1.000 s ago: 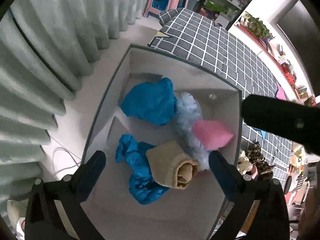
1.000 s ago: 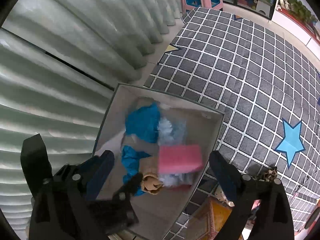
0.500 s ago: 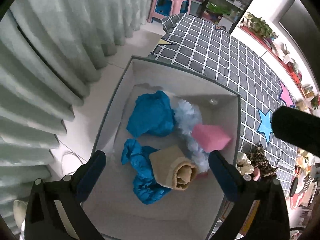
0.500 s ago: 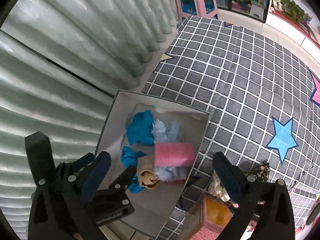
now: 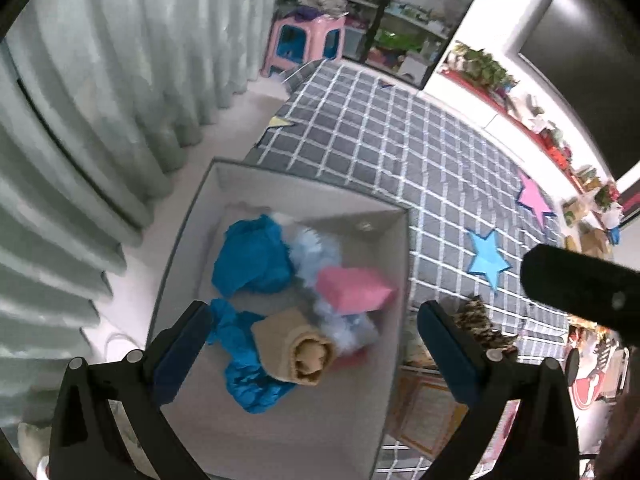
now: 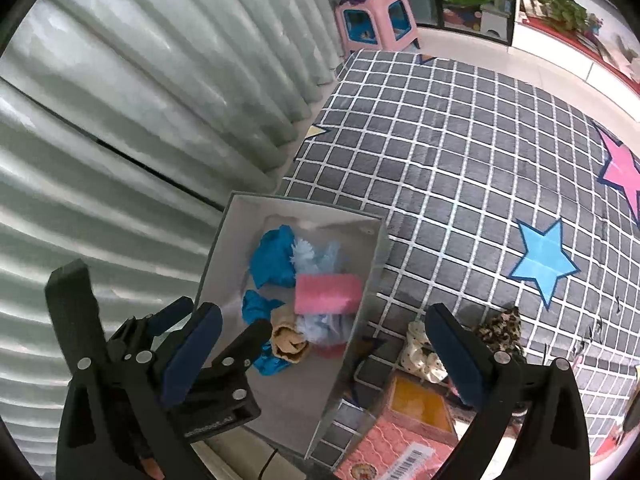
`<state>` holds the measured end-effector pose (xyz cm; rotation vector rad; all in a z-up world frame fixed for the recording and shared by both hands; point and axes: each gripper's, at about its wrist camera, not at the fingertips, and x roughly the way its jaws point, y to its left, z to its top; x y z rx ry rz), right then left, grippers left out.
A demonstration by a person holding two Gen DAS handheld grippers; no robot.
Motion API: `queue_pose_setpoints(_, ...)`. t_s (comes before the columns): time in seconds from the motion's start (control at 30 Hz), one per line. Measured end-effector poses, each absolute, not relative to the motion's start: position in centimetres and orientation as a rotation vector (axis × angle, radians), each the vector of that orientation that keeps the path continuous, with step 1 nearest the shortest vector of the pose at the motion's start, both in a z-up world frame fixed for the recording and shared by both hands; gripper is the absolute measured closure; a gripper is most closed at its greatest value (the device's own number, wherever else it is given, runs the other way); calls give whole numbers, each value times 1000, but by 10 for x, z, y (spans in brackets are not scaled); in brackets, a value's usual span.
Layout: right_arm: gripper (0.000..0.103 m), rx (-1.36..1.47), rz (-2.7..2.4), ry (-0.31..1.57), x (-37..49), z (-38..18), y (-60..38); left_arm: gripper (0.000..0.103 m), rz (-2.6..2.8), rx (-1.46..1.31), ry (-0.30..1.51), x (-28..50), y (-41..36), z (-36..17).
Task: Organize soft objects
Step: 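Move both tools away from the box back over the pile, then grasp the striped sock with the right tool while the left tool grasps the leopard-print cloth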
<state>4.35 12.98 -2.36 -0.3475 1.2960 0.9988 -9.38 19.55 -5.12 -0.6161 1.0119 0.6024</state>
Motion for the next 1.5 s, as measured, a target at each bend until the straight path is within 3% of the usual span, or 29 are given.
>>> queue_pose_setpoints(0.73, 1, -173, 793, 1279, 101, -8, 5, 0, 429, -516, 1123, -41, 130, -37)
queue_pose_setpoints(1.17, 1, -34, 554, 1437, 154, -70, -105, 0, 231, -496, 1344, 55, 80, -61)
queue_pose_setpoints(1.5, 1, -7, 527, 1577, 159, -129, -138, 0, 117, -563, 1599, 128, 45, -129)
